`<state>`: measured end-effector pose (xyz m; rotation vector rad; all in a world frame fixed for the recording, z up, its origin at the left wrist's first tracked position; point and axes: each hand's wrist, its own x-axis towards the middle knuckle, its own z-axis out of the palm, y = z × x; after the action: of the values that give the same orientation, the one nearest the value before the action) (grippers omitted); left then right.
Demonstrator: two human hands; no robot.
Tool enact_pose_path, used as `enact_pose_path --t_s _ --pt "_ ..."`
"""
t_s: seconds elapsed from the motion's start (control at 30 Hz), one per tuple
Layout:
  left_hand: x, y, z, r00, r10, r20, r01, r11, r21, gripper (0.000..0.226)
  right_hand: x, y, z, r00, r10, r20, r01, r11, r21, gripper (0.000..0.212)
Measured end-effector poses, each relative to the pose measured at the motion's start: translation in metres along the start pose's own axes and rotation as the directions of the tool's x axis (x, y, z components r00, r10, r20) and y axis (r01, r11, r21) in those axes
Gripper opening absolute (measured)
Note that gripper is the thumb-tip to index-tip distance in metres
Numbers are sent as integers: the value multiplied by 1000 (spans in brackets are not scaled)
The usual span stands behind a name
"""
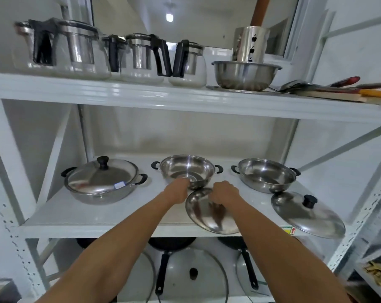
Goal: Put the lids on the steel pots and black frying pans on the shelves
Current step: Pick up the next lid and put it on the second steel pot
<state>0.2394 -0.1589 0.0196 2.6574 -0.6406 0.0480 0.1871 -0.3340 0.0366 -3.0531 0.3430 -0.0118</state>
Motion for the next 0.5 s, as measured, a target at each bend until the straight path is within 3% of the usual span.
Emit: enact_pose_path --t_s 0.3,0.5 --pt "-5 5 -2 999 17 -28 -16 999 49 57 -8 19 7 995 -82 -56 85 995 54 24" --pt "-15 8 -8 999 39 6 -39 998 45 61 -14 35 -42 997 -60 -44 60 998 4 24"
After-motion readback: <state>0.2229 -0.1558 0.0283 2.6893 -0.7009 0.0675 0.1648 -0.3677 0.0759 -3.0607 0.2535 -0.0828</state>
